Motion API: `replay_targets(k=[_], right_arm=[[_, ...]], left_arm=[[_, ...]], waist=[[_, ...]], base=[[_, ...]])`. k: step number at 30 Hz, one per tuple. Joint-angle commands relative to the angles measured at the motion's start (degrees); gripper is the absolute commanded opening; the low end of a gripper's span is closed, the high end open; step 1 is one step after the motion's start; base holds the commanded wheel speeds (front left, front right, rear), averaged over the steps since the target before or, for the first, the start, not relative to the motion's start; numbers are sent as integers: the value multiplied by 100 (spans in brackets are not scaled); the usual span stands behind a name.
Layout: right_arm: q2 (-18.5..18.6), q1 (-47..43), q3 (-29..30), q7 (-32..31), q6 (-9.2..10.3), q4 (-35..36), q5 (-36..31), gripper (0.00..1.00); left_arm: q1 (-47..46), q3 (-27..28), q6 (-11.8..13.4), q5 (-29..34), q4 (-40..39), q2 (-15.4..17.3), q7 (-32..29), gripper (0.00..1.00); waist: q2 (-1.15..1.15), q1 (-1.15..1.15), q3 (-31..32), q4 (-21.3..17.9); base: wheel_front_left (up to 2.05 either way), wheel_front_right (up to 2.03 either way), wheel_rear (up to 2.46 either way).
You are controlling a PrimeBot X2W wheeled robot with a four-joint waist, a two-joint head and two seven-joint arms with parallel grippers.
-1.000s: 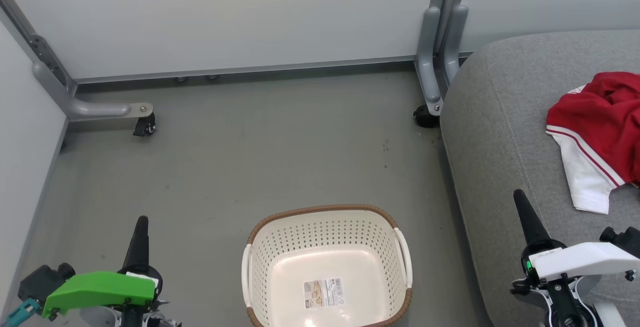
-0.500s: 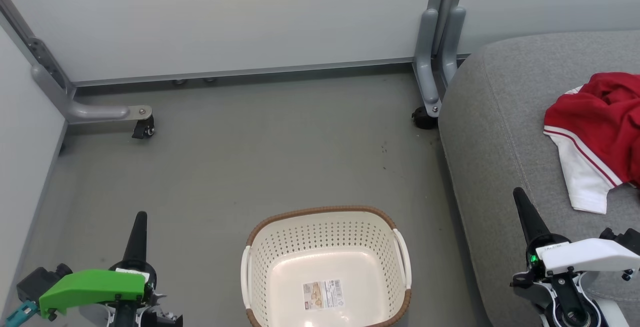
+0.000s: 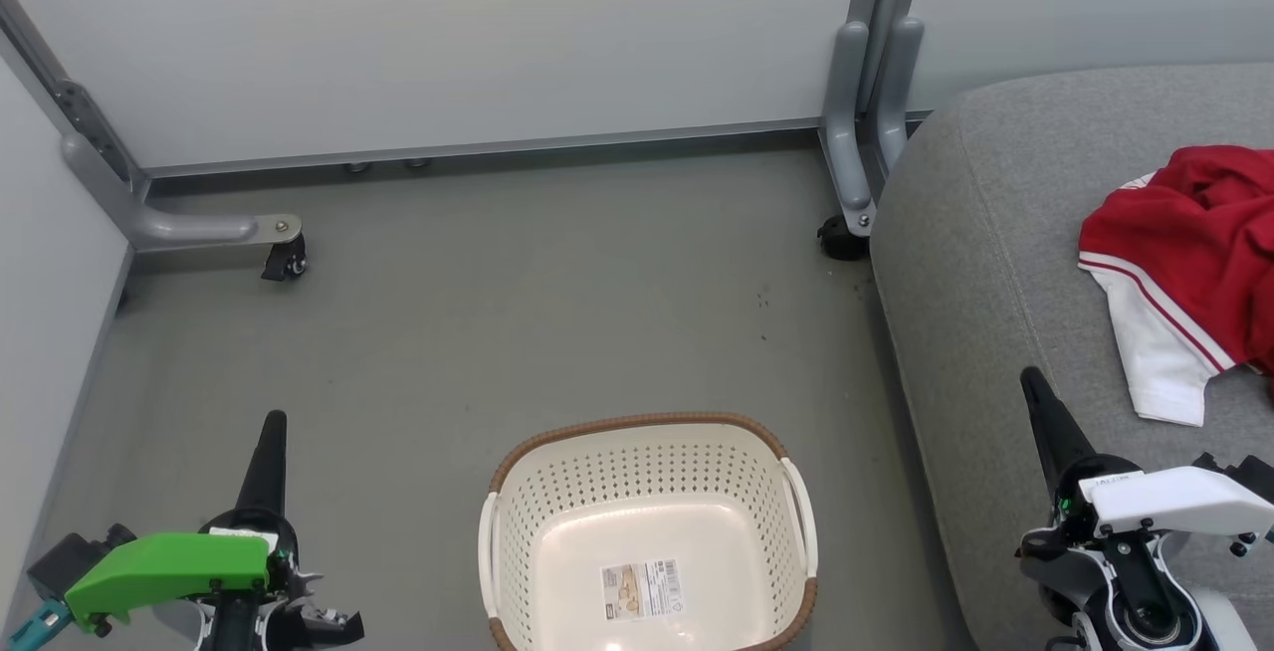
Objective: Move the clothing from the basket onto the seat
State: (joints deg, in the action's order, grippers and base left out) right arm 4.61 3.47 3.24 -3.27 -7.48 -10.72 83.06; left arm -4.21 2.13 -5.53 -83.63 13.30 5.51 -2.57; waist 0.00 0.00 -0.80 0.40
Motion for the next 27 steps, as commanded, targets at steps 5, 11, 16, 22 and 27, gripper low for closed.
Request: replay_targets(k=[5, 11, 16, 22, 27], right_arm=[[24, 135, 39, -47, -2, -75, 307, 0], [17, 181, 58, -75, -2, -152, 554, 0], [11, 207, 73, -100, -2, -214, 747, 0], [3, 272, 92, -124, -2, -291, 985, 0], [-3, 292, 106, -155, -2, -343, 1151, 0]], left_arm=[[-152, 110, -69, -270, 13, -41, -92, 0], [-180, 183, -119, -488, 33, -85, -160, 0], [-188, 246, -153, -649, 50, -126, -213, 0], [-223, 306, -192, -858, 67, -175, -286, 0], [-242, 359, -225, -994, 80, -199, -334, 0]], waist=[[0, 0, 12, -8], [0, 0, 26, -17], [0, 0, 37, -24], [0, 0, 51, -33], [0, 0, 61, -40]], base=[[0, 0, 0], [0, 0, 0], [0, 0, 0], [0, 0, 0], [0, 0, 0]])
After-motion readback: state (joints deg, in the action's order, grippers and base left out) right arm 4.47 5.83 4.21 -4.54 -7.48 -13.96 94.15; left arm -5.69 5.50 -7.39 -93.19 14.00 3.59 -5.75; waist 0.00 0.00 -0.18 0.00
